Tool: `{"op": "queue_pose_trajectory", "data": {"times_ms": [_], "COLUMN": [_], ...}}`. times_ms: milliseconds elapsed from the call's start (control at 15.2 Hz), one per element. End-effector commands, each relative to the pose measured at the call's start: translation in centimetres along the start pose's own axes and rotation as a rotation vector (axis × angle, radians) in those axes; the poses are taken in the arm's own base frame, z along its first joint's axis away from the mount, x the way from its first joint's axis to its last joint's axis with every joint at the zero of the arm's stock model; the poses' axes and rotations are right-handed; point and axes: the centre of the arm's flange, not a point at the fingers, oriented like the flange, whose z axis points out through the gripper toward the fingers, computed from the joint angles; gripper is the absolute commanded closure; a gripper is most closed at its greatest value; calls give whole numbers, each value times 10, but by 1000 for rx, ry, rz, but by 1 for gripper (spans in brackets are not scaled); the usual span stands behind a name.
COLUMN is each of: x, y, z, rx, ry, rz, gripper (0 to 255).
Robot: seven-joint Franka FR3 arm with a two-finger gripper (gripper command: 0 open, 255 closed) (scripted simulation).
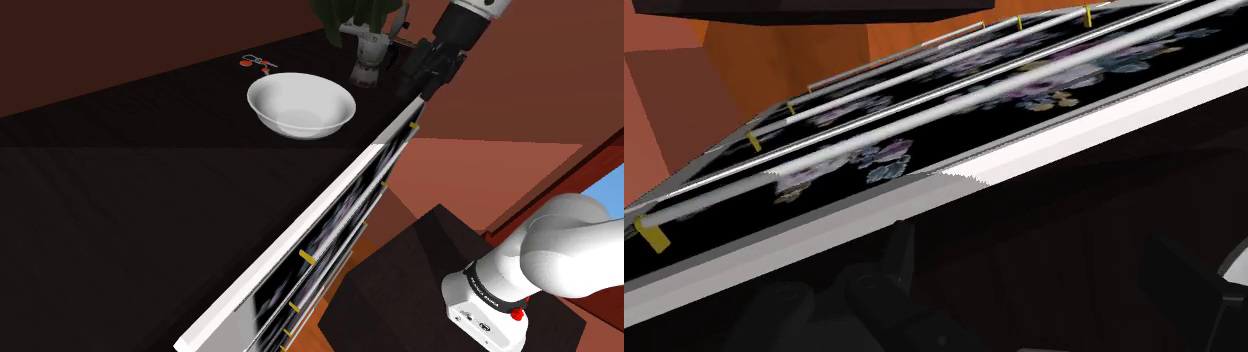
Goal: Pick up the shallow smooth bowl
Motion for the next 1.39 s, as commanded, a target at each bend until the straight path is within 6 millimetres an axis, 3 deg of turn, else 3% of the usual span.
{"op": "queue_pose_trajectory", "data": {"times_ms": [0,660,1188,1320], "x": [14,74,72,72], "y": [-17,-96,-88,-88], "z": [7,27,66,66], "rx": [53,305,306,306], "ry": [-3,-17,-17,-17], "rz": [3,10,10,10], "gripper": [0,0,0,0]}}
